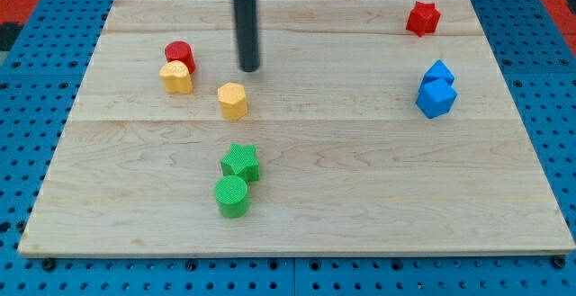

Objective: Keep red blocks in a diagonal line towards the top right corner of the board

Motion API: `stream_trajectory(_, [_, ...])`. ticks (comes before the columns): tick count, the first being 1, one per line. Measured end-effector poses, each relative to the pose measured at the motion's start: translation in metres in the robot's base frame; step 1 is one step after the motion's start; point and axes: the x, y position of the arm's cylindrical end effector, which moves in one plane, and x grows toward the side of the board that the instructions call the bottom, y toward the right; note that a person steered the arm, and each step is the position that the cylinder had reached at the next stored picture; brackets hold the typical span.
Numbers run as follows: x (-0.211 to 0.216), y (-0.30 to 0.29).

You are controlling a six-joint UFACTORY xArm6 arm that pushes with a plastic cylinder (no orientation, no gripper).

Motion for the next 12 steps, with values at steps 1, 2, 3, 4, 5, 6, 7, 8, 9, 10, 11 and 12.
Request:
stream_trajectory(1, [0.006,-0.069])
stream_trajectory(2, [0.041,-0.09])
stream_trajectory(3, [0.036,-0.067])
stream_trajectory(4, [0.032,-0.031])
stream_trajectory(5, [0.01,0.038])
stream_trajectory(6, [0.045,0.038])
stream_trajectory(7, [0.071,-0.016])
stream_trajectory(8, [0.032,-0.036])
stream_trajectory(9, [0.007,-0.088])
stream_trajectory(10, [0.006,-0.148])
stream_trajectory(11, [-0.015,-0.148])
stream_trajectory(12, [-0.038,-0.002])
